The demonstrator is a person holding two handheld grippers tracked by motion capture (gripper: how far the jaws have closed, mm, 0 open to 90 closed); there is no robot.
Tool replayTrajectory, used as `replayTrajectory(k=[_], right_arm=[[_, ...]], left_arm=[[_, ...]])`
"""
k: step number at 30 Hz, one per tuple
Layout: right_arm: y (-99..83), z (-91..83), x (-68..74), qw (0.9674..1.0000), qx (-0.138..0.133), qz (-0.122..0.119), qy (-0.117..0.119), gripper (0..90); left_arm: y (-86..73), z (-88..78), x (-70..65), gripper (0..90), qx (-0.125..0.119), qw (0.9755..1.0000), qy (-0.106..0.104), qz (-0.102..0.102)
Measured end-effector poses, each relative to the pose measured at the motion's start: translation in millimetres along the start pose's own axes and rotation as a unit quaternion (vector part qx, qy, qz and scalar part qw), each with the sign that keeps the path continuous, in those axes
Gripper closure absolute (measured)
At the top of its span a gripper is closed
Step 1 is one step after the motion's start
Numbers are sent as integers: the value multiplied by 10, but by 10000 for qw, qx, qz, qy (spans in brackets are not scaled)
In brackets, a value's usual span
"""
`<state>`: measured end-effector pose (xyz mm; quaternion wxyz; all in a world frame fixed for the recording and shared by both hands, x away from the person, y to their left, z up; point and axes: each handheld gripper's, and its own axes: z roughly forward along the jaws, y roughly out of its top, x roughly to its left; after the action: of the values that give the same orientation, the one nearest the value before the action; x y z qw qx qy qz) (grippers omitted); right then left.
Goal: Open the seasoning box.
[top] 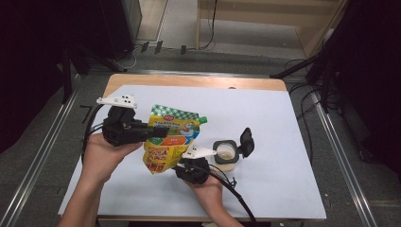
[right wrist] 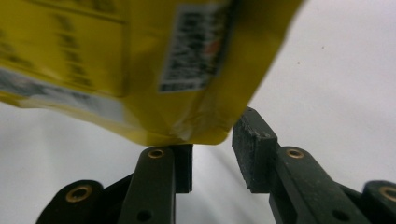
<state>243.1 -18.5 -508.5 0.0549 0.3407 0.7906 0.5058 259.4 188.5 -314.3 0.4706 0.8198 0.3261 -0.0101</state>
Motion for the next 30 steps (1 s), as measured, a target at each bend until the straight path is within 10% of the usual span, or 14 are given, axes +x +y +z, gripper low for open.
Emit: replayTrajectory(k=[13,30], right_arm=[[30,-109,70,9986,63,-528,76,687],[6,-359,160,9940,208,-1064,142,642]], left_arm=[[-18,116,29,872,96,9994,325,-33],[-29,459,-40,849,363,9993,-6,-48]])
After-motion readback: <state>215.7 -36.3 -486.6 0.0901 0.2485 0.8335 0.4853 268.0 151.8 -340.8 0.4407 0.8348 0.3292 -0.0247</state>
